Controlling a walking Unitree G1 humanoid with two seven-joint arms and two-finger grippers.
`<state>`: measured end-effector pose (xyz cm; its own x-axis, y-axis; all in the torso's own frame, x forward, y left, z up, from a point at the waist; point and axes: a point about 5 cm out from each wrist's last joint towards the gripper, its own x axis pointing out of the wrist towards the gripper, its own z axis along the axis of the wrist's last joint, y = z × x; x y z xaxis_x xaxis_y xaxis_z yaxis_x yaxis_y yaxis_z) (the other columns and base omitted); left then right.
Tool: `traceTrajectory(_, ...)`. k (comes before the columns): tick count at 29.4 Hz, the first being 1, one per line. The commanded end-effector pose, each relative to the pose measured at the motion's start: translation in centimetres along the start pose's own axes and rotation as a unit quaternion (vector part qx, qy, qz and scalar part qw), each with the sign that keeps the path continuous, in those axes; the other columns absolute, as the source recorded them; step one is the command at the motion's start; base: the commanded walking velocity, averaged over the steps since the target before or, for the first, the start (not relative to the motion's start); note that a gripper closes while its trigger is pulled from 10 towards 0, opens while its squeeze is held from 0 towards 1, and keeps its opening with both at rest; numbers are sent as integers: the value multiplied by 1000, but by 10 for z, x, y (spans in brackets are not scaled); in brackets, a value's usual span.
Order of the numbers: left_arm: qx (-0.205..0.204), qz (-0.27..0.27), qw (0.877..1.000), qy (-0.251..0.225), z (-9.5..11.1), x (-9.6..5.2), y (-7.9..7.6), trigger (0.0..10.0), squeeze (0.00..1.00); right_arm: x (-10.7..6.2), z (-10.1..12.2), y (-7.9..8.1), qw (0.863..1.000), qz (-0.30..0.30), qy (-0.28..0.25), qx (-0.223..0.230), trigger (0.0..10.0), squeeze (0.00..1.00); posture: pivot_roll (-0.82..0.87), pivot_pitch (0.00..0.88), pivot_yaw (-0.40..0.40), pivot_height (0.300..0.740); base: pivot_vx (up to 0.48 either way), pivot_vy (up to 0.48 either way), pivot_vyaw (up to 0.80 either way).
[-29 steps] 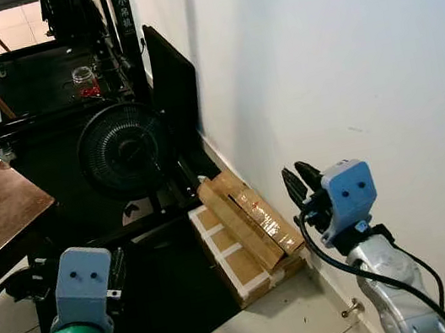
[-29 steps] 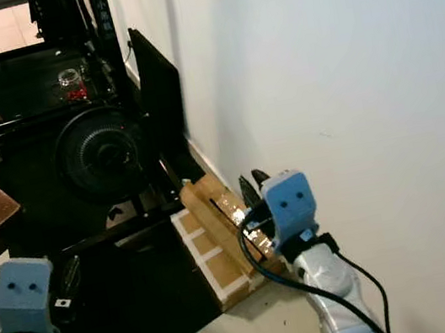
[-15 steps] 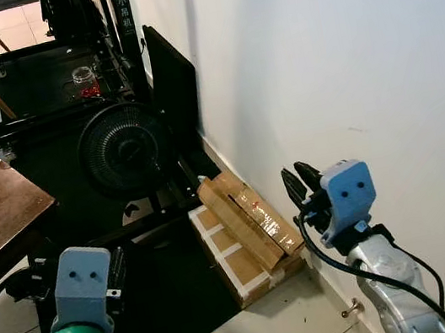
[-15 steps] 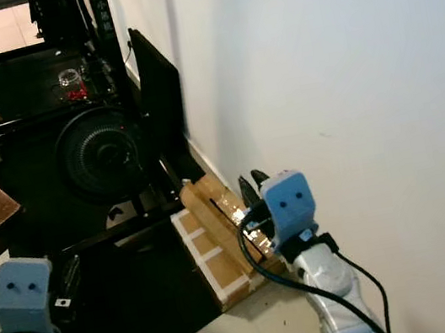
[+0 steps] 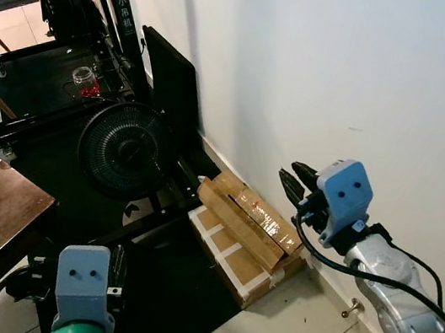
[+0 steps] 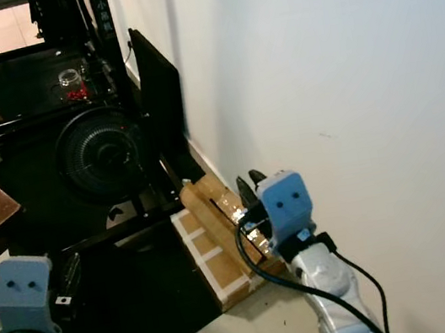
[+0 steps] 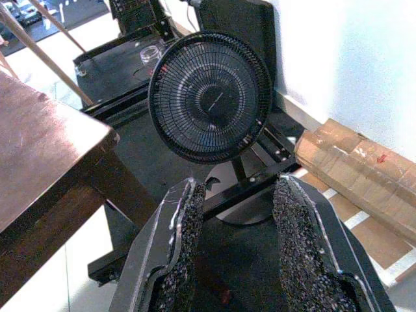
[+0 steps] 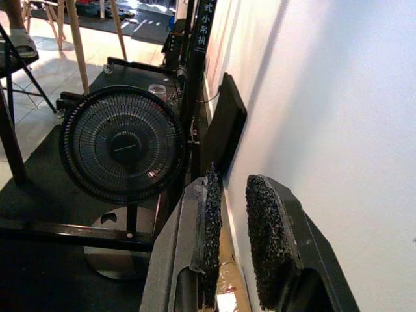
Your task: Hang keys on a hook
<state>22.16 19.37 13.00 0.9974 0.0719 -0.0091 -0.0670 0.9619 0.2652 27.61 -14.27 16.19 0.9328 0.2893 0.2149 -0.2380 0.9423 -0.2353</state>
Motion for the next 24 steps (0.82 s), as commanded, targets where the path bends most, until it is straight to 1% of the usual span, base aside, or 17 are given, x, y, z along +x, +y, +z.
traceTrajectory(1,-1,-2,1000,12,-4,-2,-1,10000,0,0,-1,2,1000,5,6,-1,10000,0,-55,76,53,740,0,0,0)
traceTrajectory(6,-2,1,1000,14,-5,-2,1,10000,0,-1,-2,-1,1000,-2,10,0,10000,0,-52,82,53,740,0,0,0)
traceTrajectory(8,-3,-2,1000,12,-4,-1,-1,10000,0,0,0,3,1000,8,5,-3,10000,0,-53,80,54,740,0,0,0)
traceTrajectory(24,-3,0,1000,12,-4,0,-1,10000,0,2,-2,2,1000,7,8,-1,10000,0,-45,79,54,740,0,0,0)
